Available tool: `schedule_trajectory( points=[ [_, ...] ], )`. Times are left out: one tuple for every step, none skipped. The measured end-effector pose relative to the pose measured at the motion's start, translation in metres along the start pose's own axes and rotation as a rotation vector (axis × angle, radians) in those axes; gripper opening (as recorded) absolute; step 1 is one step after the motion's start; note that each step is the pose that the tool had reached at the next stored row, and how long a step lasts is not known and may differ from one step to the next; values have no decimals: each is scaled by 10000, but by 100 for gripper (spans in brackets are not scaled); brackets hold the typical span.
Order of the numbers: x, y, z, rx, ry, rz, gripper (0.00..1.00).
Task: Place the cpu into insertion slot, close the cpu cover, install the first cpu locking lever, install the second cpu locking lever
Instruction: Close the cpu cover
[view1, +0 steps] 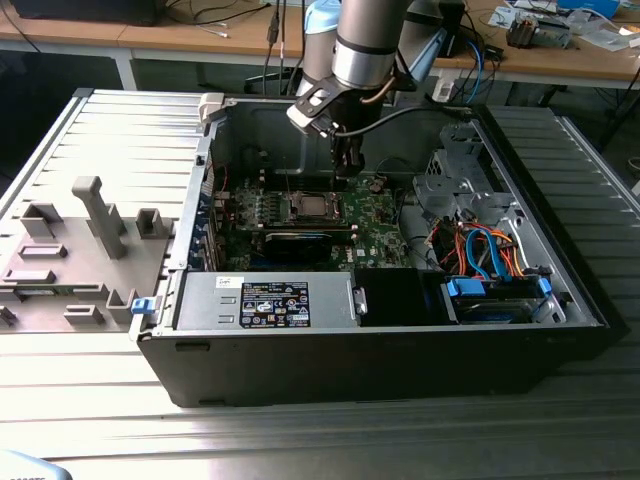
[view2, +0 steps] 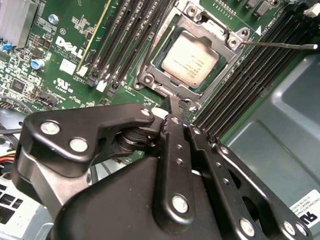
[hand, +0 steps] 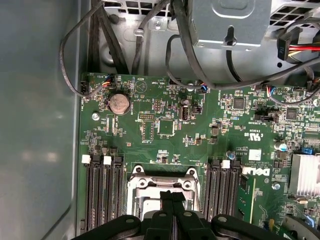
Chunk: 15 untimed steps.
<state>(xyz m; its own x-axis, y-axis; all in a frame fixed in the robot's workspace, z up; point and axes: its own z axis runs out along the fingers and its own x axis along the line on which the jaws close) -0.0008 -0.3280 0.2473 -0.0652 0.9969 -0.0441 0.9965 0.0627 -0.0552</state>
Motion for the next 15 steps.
schedule_trajectory(
  points=[
    [2, -22, 6, 0, 0, 0, 11],
    [3, -34, 13, 0, 1, 0, 11],
    [3, -37, 15, 0, 1, 0, 11],
    [3, -39, 16, -1, 1, 0, 11],
    [4, -43, 18, 0, 1, 0, 11],
    [4, -45, 19, -1, 1, 0, 11],
    [4, -48, 20, 0, 1, -1, 11],
    [4, -52, 23, 0, 1, 0, 11],
    [5, -55, 25, 0, 1, -1, 11],
    [5, -57, 26, 0, 0, -1, 11],
    [5, -58, 27, 0, 0, -1, 11],
    [5, -60, 29, 0, 1, -1, 11],
    [5, -63, 30, 0, 1, -1, 11],
    [6, -65, 32, -1, 0, 0, 11],
    [6, -65, 34, -1, 1, -1, 11]
  ],
)
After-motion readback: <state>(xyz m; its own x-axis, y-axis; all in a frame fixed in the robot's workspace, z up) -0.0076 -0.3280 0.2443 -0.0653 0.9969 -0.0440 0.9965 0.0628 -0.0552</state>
